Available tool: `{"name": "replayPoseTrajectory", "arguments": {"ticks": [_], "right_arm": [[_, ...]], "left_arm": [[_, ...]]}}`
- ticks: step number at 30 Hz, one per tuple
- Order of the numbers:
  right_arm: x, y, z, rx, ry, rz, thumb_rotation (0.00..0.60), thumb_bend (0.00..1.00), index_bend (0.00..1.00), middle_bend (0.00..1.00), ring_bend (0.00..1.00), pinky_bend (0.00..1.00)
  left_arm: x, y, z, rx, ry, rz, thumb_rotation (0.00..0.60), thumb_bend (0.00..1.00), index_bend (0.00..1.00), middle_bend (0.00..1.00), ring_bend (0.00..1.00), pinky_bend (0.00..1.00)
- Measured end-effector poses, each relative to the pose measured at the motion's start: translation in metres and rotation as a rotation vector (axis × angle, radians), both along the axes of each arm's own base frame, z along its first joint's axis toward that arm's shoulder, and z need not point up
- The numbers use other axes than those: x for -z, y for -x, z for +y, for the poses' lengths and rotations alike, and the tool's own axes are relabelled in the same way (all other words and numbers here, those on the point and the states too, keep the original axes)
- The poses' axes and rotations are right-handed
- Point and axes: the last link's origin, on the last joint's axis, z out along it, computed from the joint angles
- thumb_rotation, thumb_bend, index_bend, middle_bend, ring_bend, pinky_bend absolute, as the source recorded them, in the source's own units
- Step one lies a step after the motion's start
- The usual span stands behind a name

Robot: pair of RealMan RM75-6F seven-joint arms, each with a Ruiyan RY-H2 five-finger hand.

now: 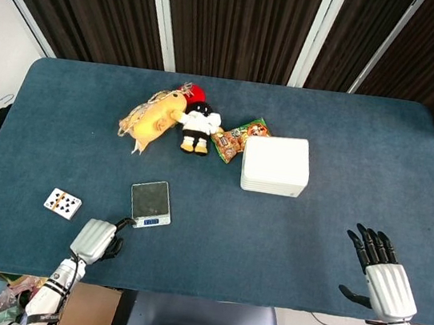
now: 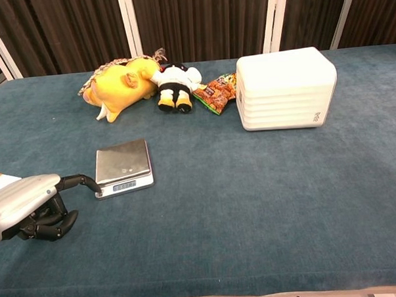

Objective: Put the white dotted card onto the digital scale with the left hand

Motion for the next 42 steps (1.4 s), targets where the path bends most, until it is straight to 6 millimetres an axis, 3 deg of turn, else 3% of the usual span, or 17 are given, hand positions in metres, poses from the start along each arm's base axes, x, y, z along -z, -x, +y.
{"name": "replayPoseTrajectory", "arguments": {"ticks": [17,25,30,33,34,36,38,40,42], "right_arm": [[0.0,0.0,0.001,0.003,-0.007,-0.002,0.6,0.13,0.0,0.0,0.0,0.0],[-0.001,0.0,0.001,0.002,-0.005,-0.004,0.6,0.13,0.0,0.0,0.0,0.0],[-0.001,0.0,0.002,0.004,-0.005,-0.005,0.6,0.13,0.0,0.0,0.0,0.0],[-0.001,0.0,0.002,0.003,-0.007,-0.005,0.6,0.13,0.0,0.0,0.0,0.0],[-0.001,0.0,0.002,0.002,-0.008,-0.005,0.6,0.13,0.0,0.0,0.0,0.0],[-0.002,0.0,0.003,0.001,-0.008,-0.007,0.6,0.13,0.0,0.0,0.0,0.0],[-0.003,0.0,0.003,0.0,-0.008,-0.01,0.6,0.13,0.0,0.0,0.0,0.0],[-0.004,-0.001,0.004,-0.002,-0.006,-0.013,0.6,0.13,0.0,0.0,0.0,0.0],[-0.004,-0.001,0.004,-0.003,-0.009,-0.014,0.6,0.13,0.0,0.0,0.0,0.0]], "left_arm": [[0.007,-0.002,-0.002,0.028,0.032,0.04,0.6,0.59,0.3,1.0,1.0,1.0],[0.005,-0.005,0.001,0.034,0.01,0.034,0.6,0.59,0.24,1.0,1.0,1.0],[-0.008,-0.012,0.005,0.061,-0.067,-0.014,0.6,0.57,0.17,0.92,1.0,1.0],[-0.022,-0.014,0.009,0.088,-0.139,-0.034,0.6,0.51,0.16,0.81,0.97,1.0],[-0.029,-0.013,0.01,0.096,-0.167,-0.035,0.6,0.49,0.16,0.74,0.91,0.97],[-0.04,-0.009,0.012,0.104,-0.2,-0.024,0.6,0.45,0.17,0.56,0.68,0.8],[-0.053,-0.001,0.015,0.11,-0.224,0.01,0.6,0.43,0.16,0.31,0.31,0.48],[-0.068,0.011,0.018,0.111,-0.244,0.064,0.6,0.42,0.13,0.14,0.1,0.26],[-0.079,0.022,0.02,0.098,-0.253,0.112,0.6,0.39,0.1,0.02,0.0,0.13]]}}
